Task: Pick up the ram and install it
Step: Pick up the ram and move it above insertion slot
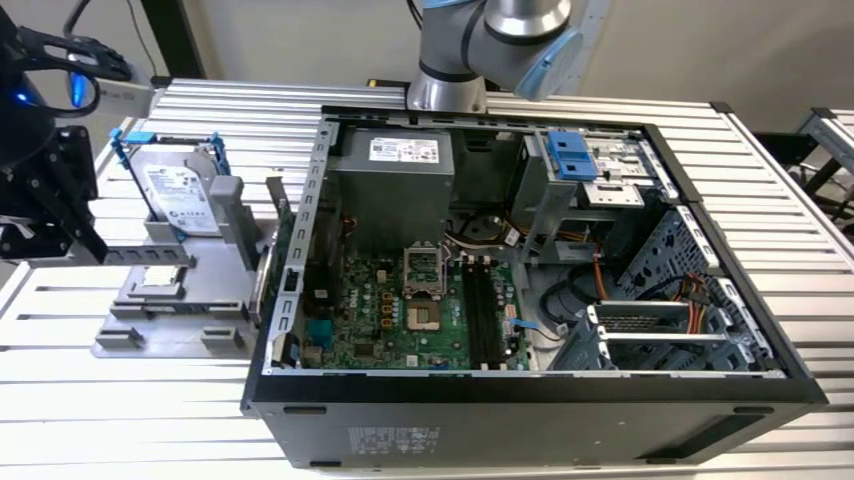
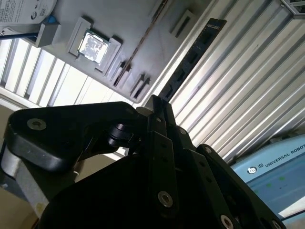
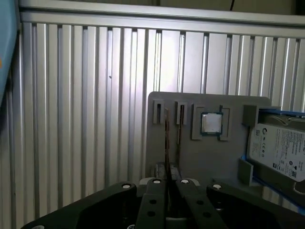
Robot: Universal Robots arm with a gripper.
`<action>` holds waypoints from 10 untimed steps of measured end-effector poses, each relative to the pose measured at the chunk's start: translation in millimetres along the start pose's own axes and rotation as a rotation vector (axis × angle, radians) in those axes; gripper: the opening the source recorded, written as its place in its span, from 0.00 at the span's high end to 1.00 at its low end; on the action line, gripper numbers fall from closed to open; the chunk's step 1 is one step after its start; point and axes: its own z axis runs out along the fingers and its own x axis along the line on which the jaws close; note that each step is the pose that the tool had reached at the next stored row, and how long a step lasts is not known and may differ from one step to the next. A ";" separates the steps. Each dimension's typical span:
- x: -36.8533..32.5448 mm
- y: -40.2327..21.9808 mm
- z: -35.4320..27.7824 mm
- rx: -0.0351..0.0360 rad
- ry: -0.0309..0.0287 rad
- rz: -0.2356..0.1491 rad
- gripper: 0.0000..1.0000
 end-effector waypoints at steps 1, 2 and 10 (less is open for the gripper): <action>-0.1 0.0 -0.9 -0.0002 0.0001 0.000 1.00; -0.1 0.0 -1.6 -0.0001 0.0001 0.000 1.00; -0.3 -0.1 -9.1 -0.0001 0.0000 0.000 1.00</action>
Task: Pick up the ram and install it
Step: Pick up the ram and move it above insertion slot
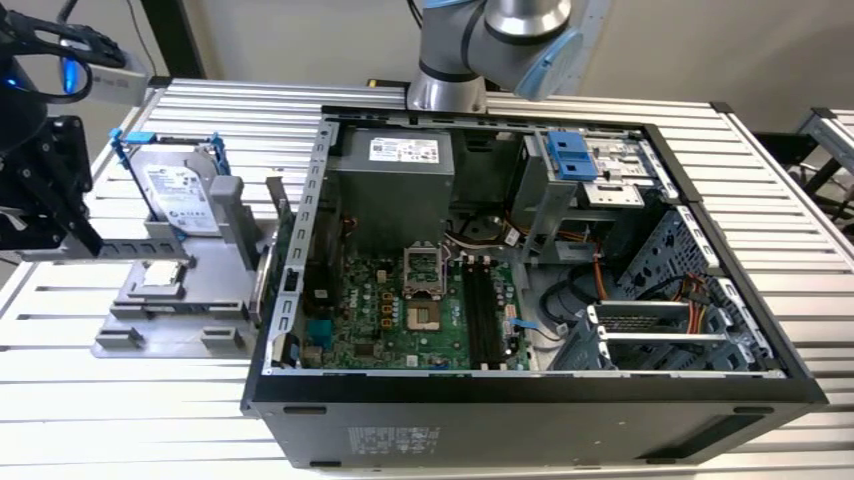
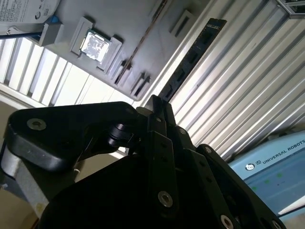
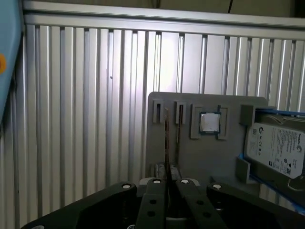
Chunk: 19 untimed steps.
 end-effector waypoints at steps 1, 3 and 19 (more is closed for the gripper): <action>0.0 0.0 -0.9 0.0000 0.0000 0.000 1.00; -0.1 0.0 -2.5 0.0000 0.0000 0.000 1.00; -1.0 0.1 -23.9 0.0000 0.0000 0.000 1.00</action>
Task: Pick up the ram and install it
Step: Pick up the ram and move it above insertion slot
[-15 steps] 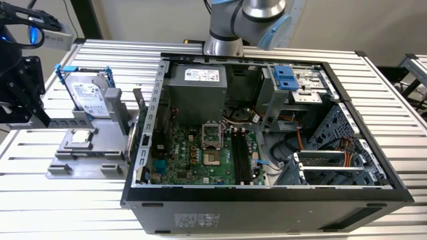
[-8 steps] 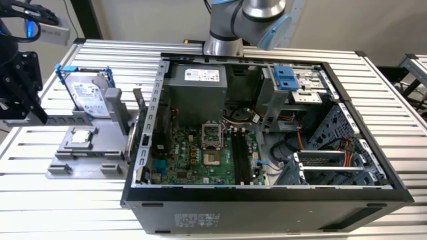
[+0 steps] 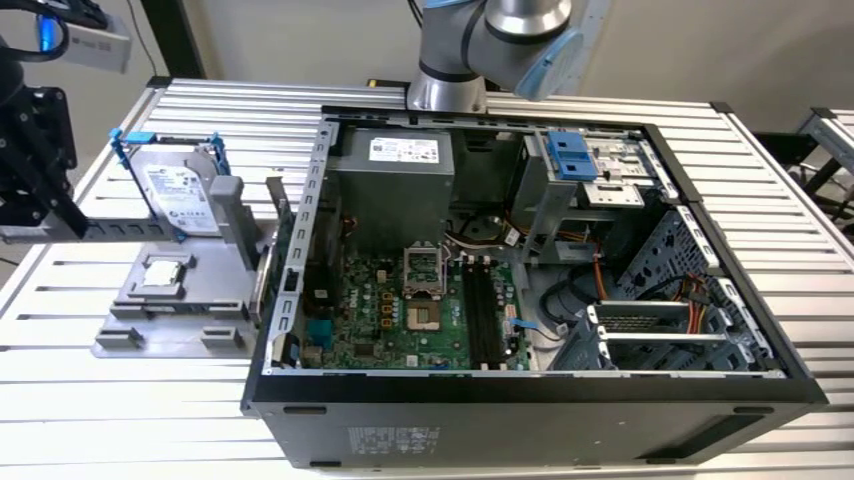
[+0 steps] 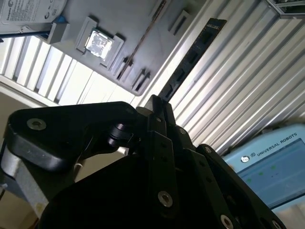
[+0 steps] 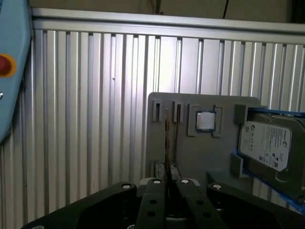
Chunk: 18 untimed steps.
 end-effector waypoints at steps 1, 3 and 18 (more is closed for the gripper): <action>-0.1 0.0 -1.6 0.0000 0.0000 0.000 1.00; -0.2 0.0 -5.0 -0.0001 0.0000 0.000 1.00; -0.9 0.1 -22.2 0.0005 0.0000 0.000 1.00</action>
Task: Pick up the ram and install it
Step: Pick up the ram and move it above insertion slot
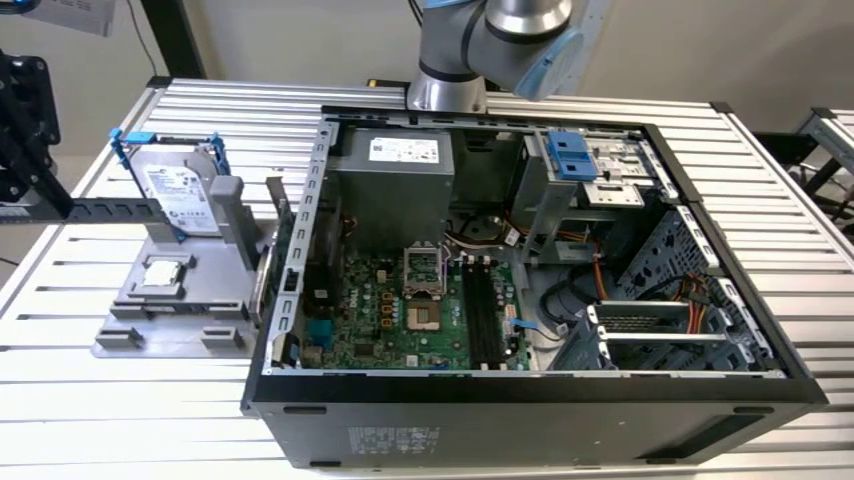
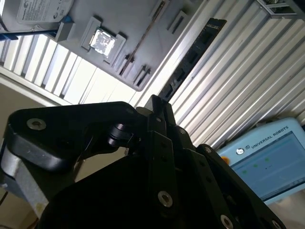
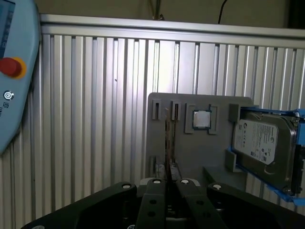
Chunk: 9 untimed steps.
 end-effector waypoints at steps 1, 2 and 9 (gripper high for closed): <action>-0.1 0.1 0.0 0.0006 0.0000 0.000 1.00; -0.1 0.1 0.0 0.0006 0.0000 0.000 1.00; 0.1 -3.9 0.0 0.0006 0.0000 0.000 1.00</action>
